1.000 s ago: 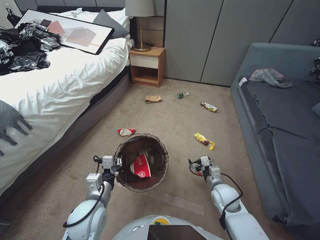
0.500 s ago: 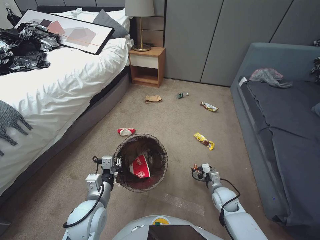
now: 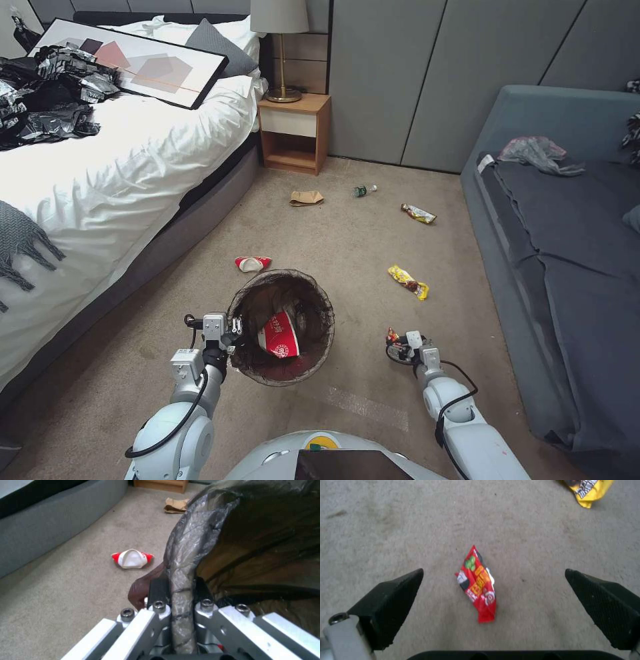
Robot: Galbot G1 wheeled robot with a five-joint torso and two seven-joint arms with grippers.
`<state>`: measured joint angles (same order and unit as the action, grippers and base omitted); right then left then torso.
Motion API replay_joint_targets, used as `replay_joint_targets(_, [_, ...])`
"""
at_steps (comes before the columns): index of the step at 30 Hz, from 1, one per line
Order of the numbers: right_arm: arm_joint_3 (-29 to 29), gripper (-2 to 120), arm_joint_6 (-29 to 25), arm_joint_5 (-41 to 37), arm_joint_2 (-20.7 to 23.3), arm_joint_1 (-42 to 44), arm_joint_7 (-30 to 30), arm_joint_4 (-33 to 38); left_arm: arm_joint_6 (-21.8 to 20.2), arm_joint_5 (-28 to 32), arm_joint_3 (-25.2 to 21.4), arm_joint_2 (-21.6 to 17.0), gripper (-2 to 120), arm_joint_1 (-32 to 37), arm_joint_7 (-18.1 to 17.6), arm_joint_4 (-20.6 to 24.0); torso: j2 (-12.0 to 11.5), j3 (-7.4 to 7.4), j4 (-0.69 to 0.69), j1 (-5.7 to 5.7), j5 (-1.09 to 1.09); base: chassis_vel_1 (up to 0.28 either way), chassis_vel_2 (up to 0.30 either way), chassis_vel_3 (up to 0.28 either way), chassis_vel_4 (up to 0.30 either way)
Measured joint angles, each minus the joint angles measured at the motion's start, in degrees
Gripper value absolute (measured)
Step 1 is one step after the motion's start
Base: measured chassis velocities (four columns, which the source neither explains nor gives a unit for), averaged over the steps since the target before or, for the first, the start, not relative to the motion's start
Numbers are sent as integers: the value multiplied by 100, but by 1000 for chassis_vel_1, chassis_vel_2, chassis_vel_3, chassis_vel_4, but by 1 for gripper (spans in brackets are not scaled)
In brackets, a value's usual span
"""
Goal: Pick up the trash bin, then pick up the garbage from the floor and place it into the trash bin.
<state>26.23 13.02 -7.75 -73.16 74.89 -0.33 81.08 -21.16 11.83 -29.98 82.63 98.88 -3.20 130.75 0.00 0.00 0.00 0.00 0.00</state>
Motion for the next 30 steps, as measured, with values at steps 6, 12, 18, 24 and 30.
replay_joint_targets(6, [-74, 100, -52, 51, -50, -184, -2, -182, 1, -9, -8, 9, 2, 10, -6, 33, 0, 0, 0, 0, 0, 0, 0, 0, 0])
replay_joint_targets(12, [-96, 100, -54, 66, -56, -215, -2, -221, 2, -16, -7, 10, 2, 13, -6, 33, 0, 0, 1, 0, 0, 0, 0, 0, 0])
replay_joint_targets(18, [-127, 100, -60, 103, -61, -260, -16, -288, 8, -25, -5, 10, 2, 22, -8, 33, 0, 0, 0, 0, 0, 0, 0, 0, 0])
replay_joint_targets(24, [-165, 100, -97, 143, -63, -337, -27, -431, 20, -22, -26, 2, 2, 40, -8, 33, 0, 0, 0, 0, 0, 0, 0, 0, 0])
replay_joint_targets(30, [-172, 100, -110, 155, -66, -361, -28, -485, 24, -22, -34, 0, 2, 47, -8, 33, 0, 0, 0, 0, 0, 0, 0, 0, 0])
